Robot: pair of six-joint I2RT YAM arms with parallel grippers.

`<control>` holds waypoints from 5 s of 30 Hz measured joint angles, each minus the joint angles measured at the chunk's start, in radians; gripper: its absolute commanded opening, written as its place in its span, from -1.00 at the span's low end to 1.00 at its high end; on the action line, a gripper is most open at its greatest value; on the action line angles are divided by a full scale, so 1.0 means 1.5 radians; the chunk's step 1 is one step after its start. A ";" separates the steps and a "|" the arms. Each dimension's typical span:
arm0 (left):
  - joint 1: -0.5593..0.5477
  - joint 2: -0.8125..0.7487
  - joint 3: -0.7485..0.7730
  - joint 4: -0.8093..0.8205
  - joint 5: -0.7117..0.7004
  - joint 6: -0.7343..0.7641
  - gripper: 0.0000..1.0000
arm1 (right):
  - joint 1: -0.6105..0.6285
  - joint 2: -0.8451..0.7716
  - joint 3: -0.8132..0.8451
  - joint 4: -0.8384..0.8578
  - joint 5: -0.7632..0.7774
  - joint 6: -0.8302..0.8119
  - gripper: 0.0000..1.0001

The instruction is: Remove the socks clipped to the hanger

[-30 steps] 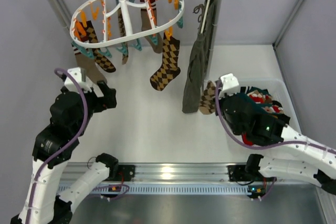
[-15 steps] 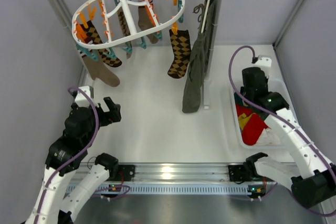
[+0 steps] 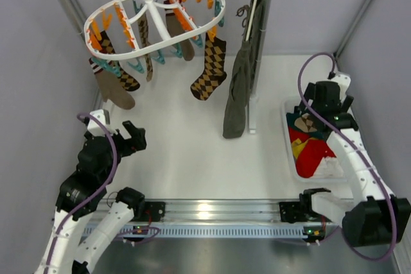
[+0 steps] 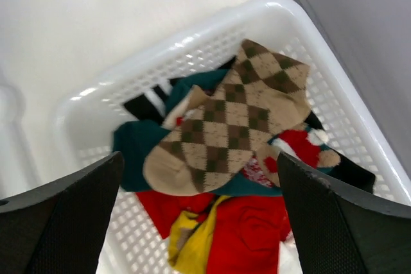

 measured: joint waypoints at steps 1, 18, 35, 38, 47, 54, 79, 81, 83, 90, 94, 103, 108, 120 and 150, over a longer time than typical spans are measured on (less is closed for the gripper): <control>0.000 -0.003 -0.002 0.000 -0.004 -0.003 0.96 | 0.000 -0.016 0.000 0.000 -0.009 0.001 0.99; 0.000 -0.037 -0.011 0.002 -0.047 -0.026 0.97 | 0.337 -0.169 -0.076 0.248 -0.471 0.027 0.77; 0.000 -0.034 -0.001 0.003 -0.137 -0.033 0.97 | 0.687 0.184 0.079 0.503 -0.355 -0.043 0.99; 0.000 -0.024 0.009 0.007 -0.152 -0.036 0.97 | 0.694 0.252 0.132 0.514 -0.284 -0.051 0.99; 0.000 -0.014 -0.001 0.010 -0.161 -0.046 0.97 | 0.607 0.361 0.246 0.497 -0.034 0.020 0.99; 0.000 -0.016 -0.001 0.010 -0.161 -0.046 0.97 | 0.515 0.361 0.210 0.497 0.035 0.055 0.99; 0.000 -0.016 -0.005 0.010 -0.141 -0.046 0.97 | 0.491 0.478 0.157 0.807 -0.065 -0.110 -0.51; 0.000 -0.016 -0.005 0.010 -0.141 -0.046 0.97 | 0.491 0.478 0.153 0.825 -0.075 -0.123 -0.81; 0.000 -0.016 -0.005 0.010 -0.141 -0.046 0.97 | 0.491 0.478 0.152 0.838 -0.082 -0.127 -0.89; 0.000 -0.015 -0.001 0.009 -0.087 -0.037 0.97 | 0.508 0.470 0.106 0.873 -0.083 -0.145 -1.00; 0.000 0.000 0.046 0.011 0.034 -0.012 0.97 | 0.551 0.461 0.086 0.872 -0.065 -0.159 -1.00; 0.000 0.096 0.230 0.043 0.341 0.036 0.97 | 0.651 0.453 0.083 0.872 -0.030 -0.217 -1.00; 0.000 0.168 0.331 0.060 0.369 0.046 0.97 | 0.702 0.453 0.084 0.872 -0.002 -0.263 -1.00; 0.000 0.335 0.487 0.064 0.300 0.063 0.97 | 0.804 0.504 0.203 0.856 0.062 -0.367 -1.00; 0.001 0.376 0.493 0.060 0.002 0.188 0.75 | 0.855 0.662 0.431 0.716 0.079 -0.448 -1.00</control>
